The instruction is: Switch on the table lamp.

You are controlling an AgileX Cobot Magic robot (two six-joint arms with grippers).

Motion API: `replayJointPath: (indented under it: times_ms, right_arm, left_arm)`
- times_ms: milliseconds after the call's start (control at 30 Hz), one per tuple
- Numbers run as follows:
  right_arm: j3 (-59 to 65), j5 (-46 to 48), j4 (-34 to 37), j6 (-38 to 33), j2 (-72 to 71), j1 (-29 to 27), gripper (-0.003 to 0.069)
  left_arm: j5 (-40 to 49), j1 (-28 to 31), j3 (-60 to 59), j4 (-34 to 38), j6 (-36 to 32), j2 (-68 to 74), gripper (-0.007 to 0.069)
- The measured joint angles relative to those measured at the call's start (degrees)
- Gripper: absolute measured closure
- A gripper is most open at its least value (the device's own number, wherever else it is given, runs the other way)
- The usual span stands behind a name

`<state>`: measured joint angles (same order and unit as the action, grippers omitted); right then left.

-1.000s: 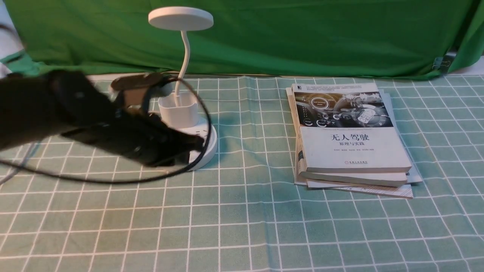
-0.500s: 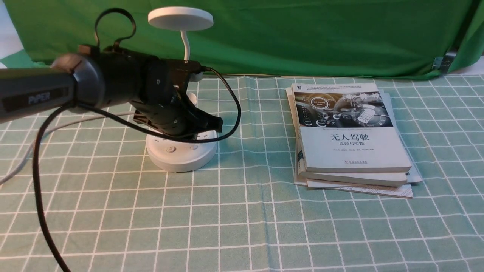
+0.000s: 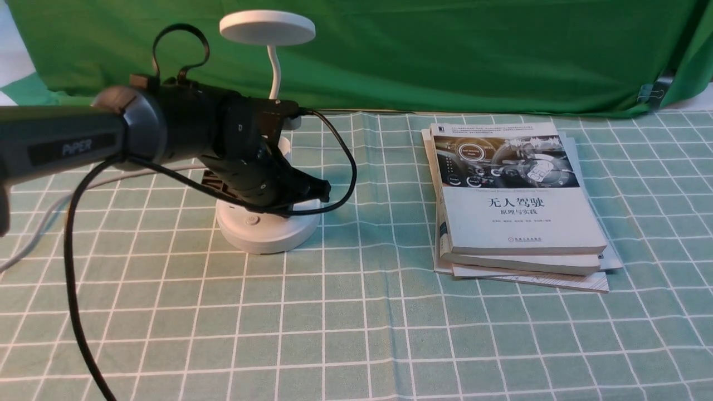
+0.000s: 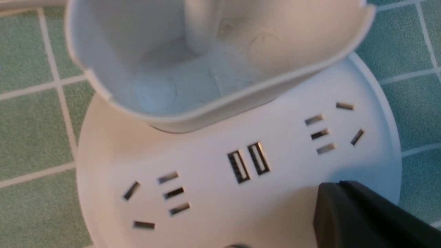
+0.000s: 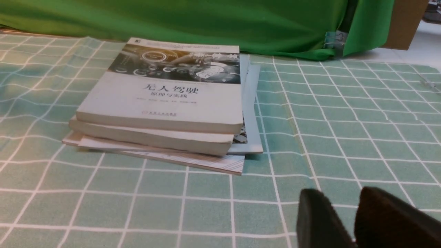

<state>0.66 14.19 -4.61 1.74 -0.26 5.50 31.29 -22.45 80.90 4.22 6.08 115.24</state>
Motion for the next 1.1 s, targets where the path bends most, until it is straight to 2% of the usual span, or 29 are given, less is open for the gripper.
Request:
replayJointPath:
  times_ms: [233, 367, 467, 600, 833, 1100]
  right_arm:
    - [0.00, 0.00, 0.00, 0.00, 0.00, 0.00, 0.0421]
    - [0.00, 0.00, 0.00, 0.00, 0.00, 0.00, 0.0421]
    - [0.00, 0.00, 0.00, 0.00, 0.00, 0.00, 0.0421]
    - [0.00, 0.00, 0.00, 0.00, 0.00, 0.00, 0.0421]
    - [0.00, 0.08, 0.00, 0.00, 0.00, 0.00, 0.0421]
    - [0.00, 0.02, 0.00, 0.00, 0.00, 0.00, 0.0421]
  left_arm:
    - [-0.69, 0.00, 0.61, -0.12, 0.00, 0.56, 0.0623]
    - [2.05, 0.00, 0.02, -0.12, 0.13, -1.50, 0.0623]
    - [6.83, -0.05, -0.97, -0.12, 0.13, -6.13, 0.0623]
    - [7.62, -0.05, -6.90, 0.34, 0.13, -13.97, 0.0623]
    - [3.32, -0.05, -25.63, 2.77, 0.13, -36.09, 0.0623]
    - [-1.82, -0.05, -37.10, 3.37, 0.13, -66.57, 0.0623]
